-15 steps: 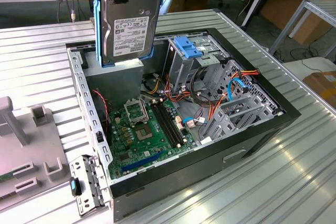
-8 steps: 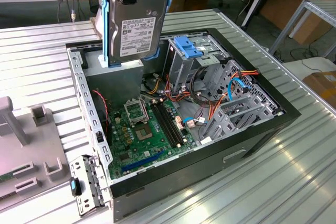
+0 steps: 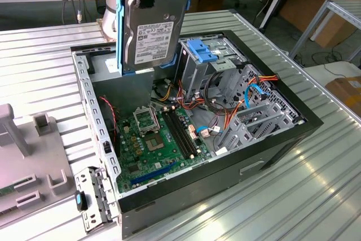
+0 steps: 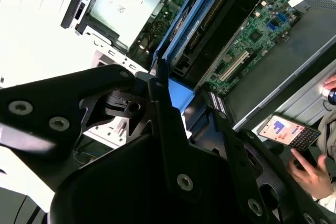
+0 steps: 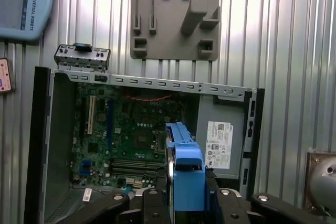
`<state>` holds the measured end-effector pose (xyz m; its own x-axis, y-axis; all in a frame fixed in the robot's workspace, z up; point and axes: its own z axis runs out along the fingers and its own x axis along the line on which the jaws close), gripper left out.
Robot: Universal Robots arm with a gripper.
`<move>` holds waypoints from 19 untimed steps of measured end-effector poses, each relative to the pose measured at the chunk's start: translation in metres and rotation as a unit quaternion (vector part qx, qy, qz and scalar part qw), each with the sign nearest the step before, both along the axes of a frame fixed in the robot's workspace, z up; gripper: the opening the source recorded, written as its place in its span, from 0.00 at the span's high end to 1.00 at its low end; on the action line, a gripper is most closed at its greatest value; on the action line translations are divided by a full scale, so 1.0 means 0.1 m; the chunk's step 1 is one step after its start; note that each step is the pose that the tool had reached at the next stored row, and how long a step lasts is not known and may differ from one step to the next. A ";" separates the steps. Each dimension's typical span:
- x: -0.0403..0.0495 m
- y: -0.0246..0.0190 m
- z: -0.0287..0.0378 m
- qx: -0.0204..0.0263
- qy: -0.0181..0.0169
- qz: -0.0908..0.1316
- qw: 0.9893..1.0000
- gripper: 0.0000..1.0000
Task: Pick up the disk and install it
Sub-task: 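Pick up the disk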
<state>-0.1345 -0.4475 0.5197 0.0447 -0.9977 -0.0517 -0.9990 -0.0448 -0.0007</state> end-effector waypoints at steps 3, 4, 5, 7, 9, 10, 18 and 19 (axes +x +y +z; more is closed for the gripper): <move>0.012 -0.019 0.000 0.000 0.000 0.000 1.000 0.64; 0.013 -0.022 0.000 0.000 0.000 0.000 1.000 0.64; 0.013 -0.024 0.000 0.000 0.000 0.000 1.000 0.64; 0.014 -0.026 0.000 0.000 0.000 0.000 1.000 0.64; 0.014 -0.026 0.000 0.000 0.000 0.000 1.000 0.64; 0.014 -0.026 0.000 0.000 0.000 0.000 1.000 0.64; 0.022 -0.051 0.000 0.000 0.000 0.000 1.000 0.64; 0.031 -0.067 0.000 0.000 0.000 0.000 1.000 0.64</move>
